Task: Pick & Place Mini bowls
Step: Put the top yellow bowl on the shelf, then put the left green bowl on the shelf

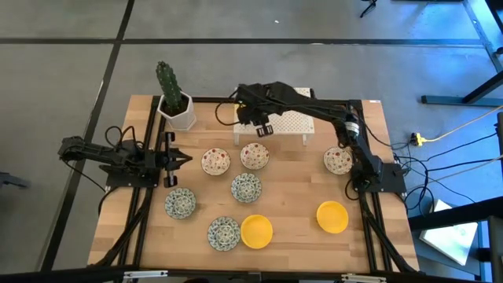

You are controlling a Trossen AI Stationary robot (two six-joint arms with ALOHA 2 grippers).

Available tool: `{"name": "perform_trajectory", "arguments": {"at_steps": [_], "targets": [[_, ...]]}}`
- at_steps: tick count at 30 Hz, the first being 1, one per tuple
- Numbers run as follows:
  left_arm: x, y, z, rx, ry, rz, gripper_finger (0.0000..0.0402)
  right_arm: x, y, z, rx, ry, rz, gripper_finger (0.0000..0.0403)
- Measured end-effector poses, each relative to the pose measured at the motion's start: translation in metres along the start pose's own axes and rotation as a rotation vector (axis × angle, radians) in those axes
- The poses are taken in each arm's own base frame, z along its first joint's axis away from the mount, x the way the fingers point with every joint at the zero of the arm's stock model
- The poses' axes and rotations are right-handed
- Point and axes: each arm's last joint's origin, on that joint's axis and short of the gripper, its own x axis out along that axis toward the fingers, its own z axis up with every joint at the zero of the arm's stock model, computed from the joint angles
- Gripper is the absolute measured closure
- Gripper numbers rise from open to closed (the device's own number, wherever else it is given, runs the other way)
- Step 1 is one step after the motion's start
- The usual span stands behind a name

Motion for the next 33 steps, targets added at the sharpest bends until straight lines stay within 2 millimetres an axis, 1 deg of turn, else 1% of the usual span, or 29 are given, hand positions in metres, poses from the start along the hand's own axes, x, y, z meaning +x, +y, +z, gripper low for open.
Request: {"name": "perform_trajectory", "arguments": {"at_steps": [4, 7, 10, 12, 16, 19, 22, 25, 28, 30, 33], "targets": [[0.0, 0.0, 0.0, 0.0, 0.0, 0.0, 0.0398, -0.039, 0.002, -0.005, 0.034, -0.07, -0.037, 0.0274], [0.0, 0.0, 0.0, 0.0, 0.0, 0.0, 0.0399, -0.075, 0.005, -0.015, 0.069, -0.115, -0.047, 0.0274], [0.0, 0.0, 0.0, 0.0, 0.001, 0.0, 0.0398, -0.118, 0.013, -0.029, 0.128, -0.224, -0.002, 0.0274], [0.0, 0.0, 0.0, 0.0, 0.003, 0.004, 0.0396, -0.149, 0.018, -0.04, 0.177, -0.333, 0.046, 0.0274], [0.0, 0.0, 0.0, -0.001, 0.004, 0.008, 0.0398, -0.202, 0.031, -0.062, 0.24, -0.504, 0.106, 0.0274], [0.0, 0.0, 0.0, -0.033, 0.005, 0.009, 0.0399, -0.234, 0.043, -0.078, 0.246, -0.603, 0.138, 0.0274], [0.0, 0.0, 0.0, -0.061, 0.005, 0.01, 0.0397, -0.259, 0.053, -0.092, 0.247, -0.697, 0.165, 0.0274], [0.0, 0.0, 0.0, -0.079, 0.005, 0.01, 0.0395, -0.274, 0.061, -0.105, 0.259, -0.764, 0.168, 0.0274], [0.0, 0.0, 0.0, -0.092, 0.005, 0.01, 0.0394, -0.276, 0.067, -0.113, 0.273, -0.805, 0.167, 0.0274], [0.0, 0.0, 0.0, -0.109, 0.005, 0.01, 0.0394, -0.269, 0.073, -0.116, 0.276, -0.823, 0.162, 0.0274], [0.0, 0.0, 0.0, -0.124, 0.005, 0.01, 0.0394, -0.244, 0.083, -0.116, 0.289, -0.85, 0.146, 0.0274]]}}
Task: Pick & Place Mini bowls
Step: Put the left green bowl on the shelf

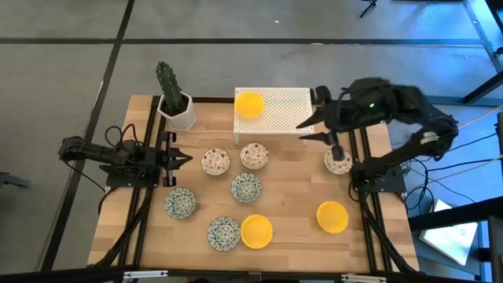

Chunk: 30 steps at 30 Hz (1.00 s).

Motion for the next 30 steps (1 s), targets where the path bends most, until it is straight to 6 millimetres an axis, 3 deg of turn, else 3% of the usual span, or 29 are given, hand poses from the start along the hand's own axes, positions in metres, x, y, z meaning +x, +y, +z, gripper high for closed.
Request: {"name": "perform_trajectory", "arguments": {"at_steps": [5, 13, 18, 23, 30], "targets": [[0.0, 0.0, 0.0, -0.007, 0.0, 0.0, 0.0394, 0.036, 0.007, -0.045, 0.027, -0.035, -0.022, 0.0274], [0.0, 0.0, 0.0, -0.041, 0.001, 0.0, 0.0395, 0.065, 0.022, -0.103, 0.016, -0.136, -0.019, 0.0274], [0.0, 0.0, -0.001, -0.04, 0.008, -0.002, 0.0396, 0.076, 0.03, -0.129, 0.019, -0.161, 0.008, 0.0274], [0.0, 0.0, -0.001, -0.04, 0.014, -0.004, 0.0396, 0.099, 0.04, -0.166, -0.01, -0.235, 0.047, 0.0274], [0.0, -0.001, -0.003, -0.038, 0.026, -0.007, 0.0395, 0.114, 0.039, -0.213, -0.03, -0.25, -0.182, 0.0274]]}}
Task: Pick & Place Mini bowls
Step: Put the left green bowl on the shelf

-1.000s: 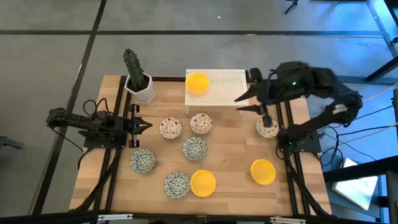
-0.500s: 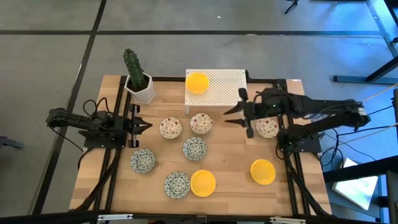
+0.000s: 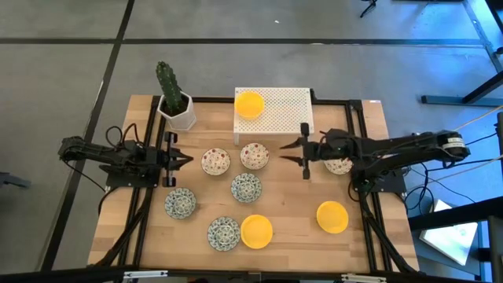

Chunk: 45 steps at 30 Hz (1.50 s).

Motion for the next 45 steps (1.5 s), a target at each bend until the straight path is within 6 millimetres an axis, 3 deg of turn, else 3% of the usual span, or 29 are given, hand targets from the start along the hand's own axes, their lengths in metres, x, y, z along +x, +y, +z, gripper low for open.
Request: {"name": "perform_trajectory", "arguments": {"at_steps": [9, 19, 45], "targets": [[0.0, 0.001, -0.004, 0.006, 0.054, 0.069, 0.0396, -0.005, -0.002, -0.032, -0.028, -0.001, 0.089, 0.0274], [0.0, 0.002, -0.004, -0.011, 0.066, 0.097, 0.0397, -0.014, -0.017, -0.059, 0.026, -0.04, 0.025, 0.0274], [-0.001, 0.001, -0.011, -0.06, 0.135, 0.098, 0.0398, -0.015, -0.021, -0.063, 0.036, -0.001, -0.06, 0.0274]]}}
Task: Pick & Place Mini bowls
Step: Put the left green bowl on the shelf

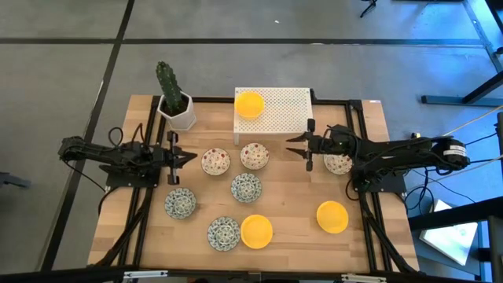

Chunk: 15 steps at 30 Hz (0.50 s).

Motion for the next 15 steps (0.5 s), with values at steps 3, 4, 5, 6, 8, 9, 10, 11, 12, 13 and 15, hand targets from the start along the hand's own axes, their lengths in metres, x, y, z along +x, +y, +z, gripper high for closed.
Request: {"name": "perform_trajectory", "arguments": {"at_steps": [3, 4, 5, 6, 8, 9, 10, 11, 12, 13, 15], "targets": [[0.0, 0.0, 0.0001, -0.004, -0.001, 0.0, 0.0398, 0.0, 0.0011, -0.0018, 0.01, 0.02, 0.009, 0.0274], [0.0, 0.0, 0.0, -0.006, 0.0, 0.0, 0.0398, 0.0, 0.0014, -0.0026, 0.019, 0.028, 0.011, 0.0274], [0.0, 0.0, 0.0001, -0.017, 0.0, 0.001, 0.0398, 0.0, 0.0016, -0.0032, 0.024, 0.035, 0.013, 0.0274], [0.0, 0.0001, -0.0001, -0.036, 0.001, 0.005, 0.0398, 0.0, 0.0017, -0.0036, 0.025, 0.039, 0.014, 0.0274], [0.0008, 0.0008, -0.0014, -0.077, 0.019, 0.044, 0.0398, 0.0, 0.0018, -0.004, 0.028, 0.043, 0.016, 0.0274], [0.0012, 0.0012, -0.0027, -0.093, 0.035, 0.07, 0.0398, 0.0, 0.0018, -0.004, 0.028, 0.043, 0.016, 0.0274], [0.0019, 0.0014, -0.0041, -0.1, 0.05, 0.089, 0.0398, 0.0, 0.0018, -0.004, 0.028, 0.043, 0.016, 0.0274], [0.0029, 0.0012, -0.0057, -0.1, 0.067, 0.102, 0.0398, 0.0, 0.0018, -0.004, 0.028, 0.043, 0.016, 0.0274], [0.004, 0.0009, -0.0074, -0.096, 0.085, 0.111, 0.0398, 0.0, 0.0018, -0.004, 0.027, 0.043, 0.016, 0.0274], [0.0053, 0.0005, -0.0084, -0.09, 0.102, 0.117, 0.0398, 0.0, 0.0018, -0.004, 0.025, 0.043, 0.016, 0.0274], [0.0088, 0.001, -0.0041, -0.075, 0.111, 0.133, 0.0398, 0.0001, 0.0018, -0.0039, 0.016, 0.042, 0.015, 0.0274]]}}
